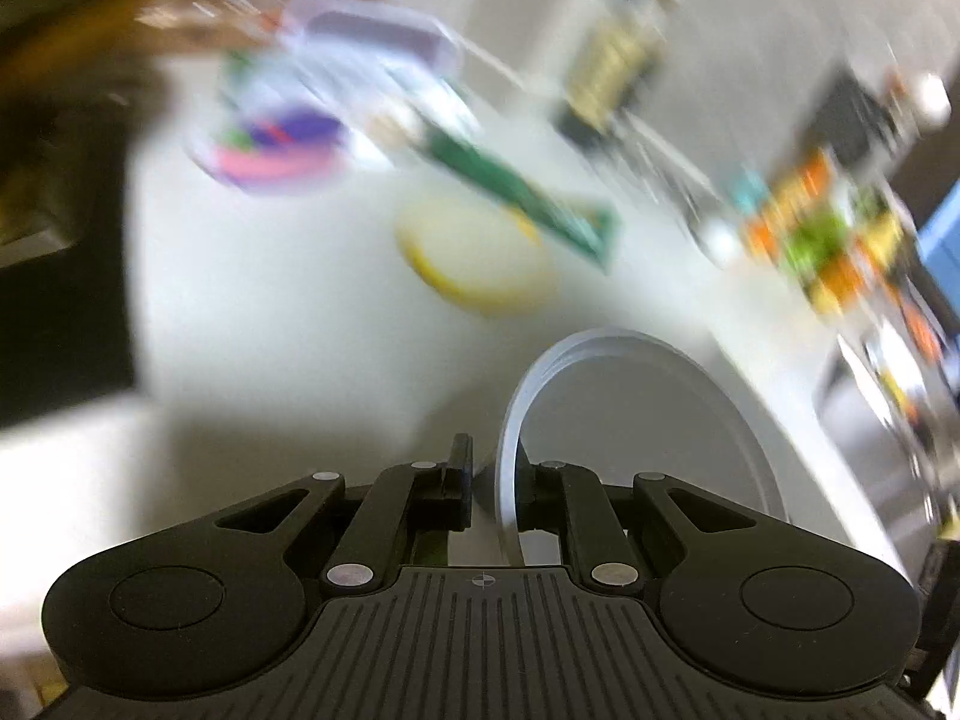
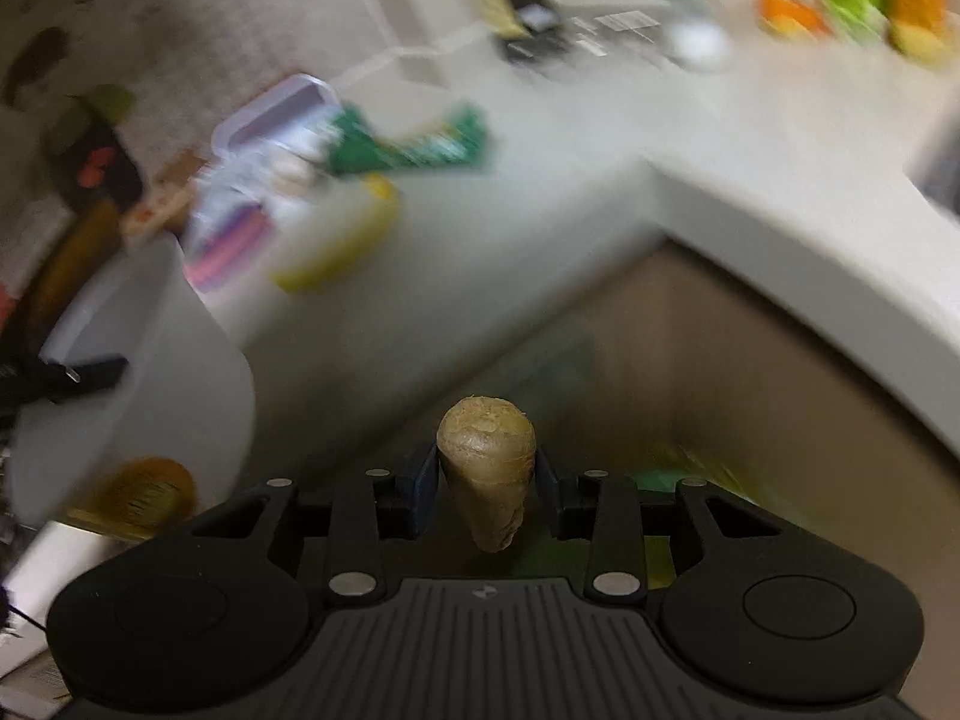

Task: Collect trash
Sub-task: 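Carry the cup and ginger into the green trash bin and open both grippers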

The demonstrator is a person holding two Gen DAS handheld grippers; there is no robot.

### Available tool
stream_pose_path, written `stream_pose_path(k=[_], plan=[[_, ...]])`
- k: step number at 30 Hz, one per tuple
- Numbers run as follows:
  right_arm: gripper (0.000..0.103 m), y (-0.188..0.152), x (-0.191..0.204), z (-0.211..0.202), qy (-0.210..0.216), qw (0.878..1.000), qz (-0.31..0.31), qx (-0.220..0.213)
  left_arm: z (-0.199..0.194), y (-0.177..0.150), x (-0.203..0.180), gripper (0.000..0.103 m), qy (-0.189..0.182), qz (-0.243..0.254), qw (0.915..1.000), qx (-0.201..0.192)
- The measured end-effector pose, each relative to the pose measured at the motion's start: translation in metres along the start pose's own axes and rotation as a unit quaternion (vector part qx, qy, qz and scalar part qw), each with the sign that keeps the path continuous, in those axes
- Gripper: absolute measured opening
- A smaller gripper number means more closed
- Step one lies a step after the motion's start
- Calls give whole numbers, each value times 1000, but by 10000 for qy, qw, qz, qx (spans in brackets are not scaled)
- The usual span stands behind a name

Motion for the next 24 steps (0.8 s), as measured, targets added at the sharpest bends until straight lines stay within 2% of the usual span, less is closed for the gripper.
stream_pose_path(k=[2,5,7,10,12,14,18,19,21,24], plan=[[35,-24,-22,-11,-258,9996,106,29,20,-21,-24,13,-111,248,9991,332],[35,-58,-56,-26,-854,9961,160,120,73,-61,-56,14,-112,587,9932,998],[35,-78,-78,-32,-1120,9929,319,246,113,-88,-70,14,42,679,9882,1371],[35,-109,-108,-30,-1370,9877,629,408,193,-135,-82,14,471,684,9795,1838],[35,-127,-125,-22,-1619,9824,758,547,249,-164,-88,14,554,626,9746,2079],[35,-145,-136,-14,-1788,9782,863,612,298,-188,-92,14,503,588,9725,2196],[35,-168,-154,5,-1970,9723,990,778,376,-221,-97,15,597,779,9731,2083],[35,-171,-157,10,-1992,9715,982,825,388,-226,-95,16,575,791,9733,2075],[35,-174,-161,18,-1992,9716,923,884,408,-235,-92,26,466,790,9722,2156],[35,-172,-167,30,-2000,9721,774,950,419,-241,-88,29,456,866,9671,2347]])
Point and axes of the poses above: each gripper's, at about its wrist camera, not at the fingertips, and z roughly the way its jaws point, x to its left, y to its top, the point moved 1 cm from there along z, roughly the way its jaws point, and after that the axes turned 11 degrees about y, right-handed, at the moved point
